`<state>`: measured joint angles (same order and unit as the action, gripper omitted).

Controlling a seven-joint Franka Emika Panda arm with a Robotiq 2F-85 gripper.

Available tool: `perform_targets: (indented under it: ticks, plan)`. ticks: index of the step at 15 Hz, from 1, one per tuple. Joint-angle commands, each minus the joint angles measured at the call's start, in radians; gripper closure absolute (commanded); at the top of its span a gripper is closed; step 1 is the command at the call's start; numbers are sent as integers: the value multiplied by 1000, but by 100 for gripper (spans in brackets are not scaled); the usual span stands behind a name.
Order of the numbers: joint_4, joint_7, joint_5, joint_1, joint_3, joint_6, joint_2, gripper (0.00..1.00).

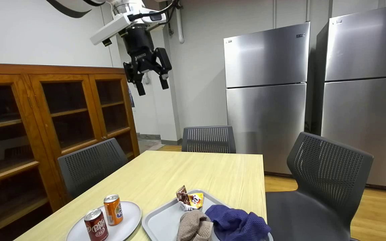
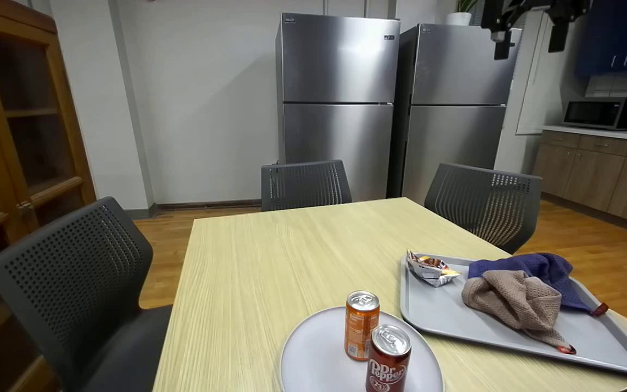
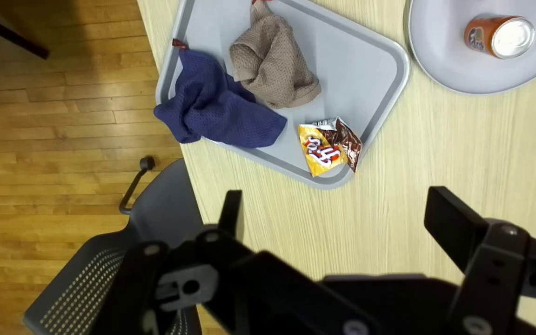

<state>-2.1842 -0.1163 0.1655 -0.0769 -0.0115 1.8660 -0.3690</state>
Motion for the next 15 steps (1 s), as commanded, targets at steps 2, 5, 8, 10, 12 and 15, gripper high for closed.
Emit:
perform_targets:
  ticks: [2,5,8,10,12,15]
  plan:
    - [-15,-131,-6,-10,1,9,67,0]
    - [-22,-203,-25,-9,10,35,123,0]
    - [-15,-258,-52,-7,21,64,188,0]
    - [-13,-273,-61,-5,29,105,230,0]
    - [-7,-287,-72,-3,35,145,277,0]
    - [4,-321,-77,-1,44,208,343,0]
